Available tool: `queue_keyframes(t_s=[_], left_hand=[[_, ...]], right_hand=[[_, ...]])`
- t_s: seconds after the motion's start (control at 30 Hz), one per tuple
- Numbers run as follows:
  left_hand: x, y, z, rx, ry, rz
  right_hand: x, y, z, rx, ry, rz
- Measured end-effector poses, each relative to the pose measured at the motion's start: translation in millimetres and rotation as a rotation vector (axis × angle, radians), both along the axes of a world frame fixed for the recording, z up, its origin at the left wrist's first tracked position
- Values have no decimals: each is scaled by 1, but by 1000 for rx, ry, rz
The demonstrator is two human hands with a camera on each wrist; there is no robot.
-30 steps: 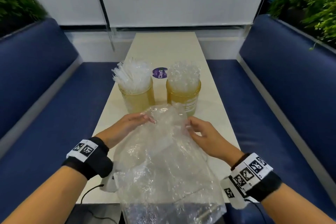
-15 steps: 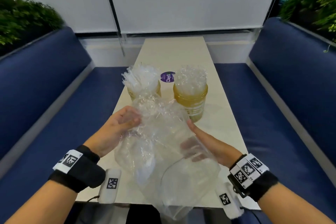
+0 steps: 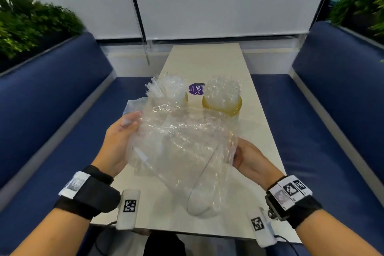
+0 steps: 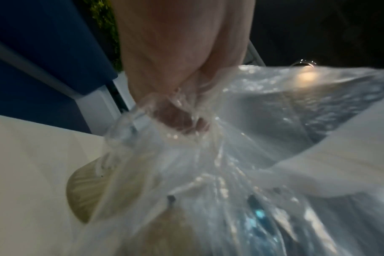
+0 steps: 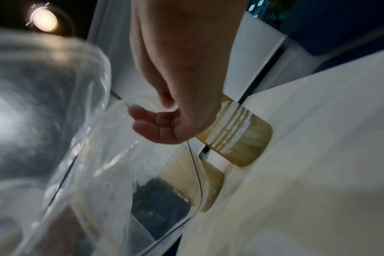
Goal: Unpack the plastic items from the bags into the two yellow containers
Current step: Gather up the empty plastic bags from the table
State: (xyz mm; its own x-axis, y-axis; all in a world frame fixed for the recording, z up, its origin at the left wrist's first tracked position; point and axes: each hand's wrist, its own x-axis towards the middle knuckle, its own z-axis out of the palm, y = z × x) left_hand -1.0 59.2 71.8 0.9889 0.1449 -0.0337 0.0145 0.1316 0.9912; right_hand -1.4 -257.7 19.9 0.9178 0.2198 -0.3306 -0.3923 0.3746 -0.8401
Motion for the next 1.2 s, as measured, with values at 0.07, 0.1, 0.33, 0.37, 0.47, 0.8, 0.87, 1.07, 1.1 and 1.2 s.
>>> queue_keyframes(t_s=[0.07, 0.1, 0.33, 0.37, 0.47, 0.8, 0.87, 1.07, 1.1, 1.2], left_hand=[[-2, -4, -1, -10, -14, 38], [-4, -7, -2, -14, -18, 53], [-21, -6, -17, -49, 122, -37], [-22, -2, -18, -34, 120, -47], [-31, -1, -16, 79, 69, -53], [-42, 8, -5, -51, 280, -120], [-45, 10, -8, -50, 311, -174], [-55, 9, -2, 128, 274, -335], [-56, 9, -2, 124, 289, -346], [-56, 6, 1, 27, 360, -311]], right_hand=[[-5, -6, -3, 100, 4, 82], [-8, -6, -4, 129, -15, 155], [-13, 15, 6, 4, -153, 260], [-13, 12, 9, 11, -165, 280], [-17, -2, 16, 38, -227, 416], [-3, -11, 22, -210, -439, 342], [-1, -17, 20, -245, -496, 379], [-3, -31, 13, -318, -601, 432], [-4, -31, 13, -344, -638, 436], [-4, -31, 11, -429, -735, 432]])
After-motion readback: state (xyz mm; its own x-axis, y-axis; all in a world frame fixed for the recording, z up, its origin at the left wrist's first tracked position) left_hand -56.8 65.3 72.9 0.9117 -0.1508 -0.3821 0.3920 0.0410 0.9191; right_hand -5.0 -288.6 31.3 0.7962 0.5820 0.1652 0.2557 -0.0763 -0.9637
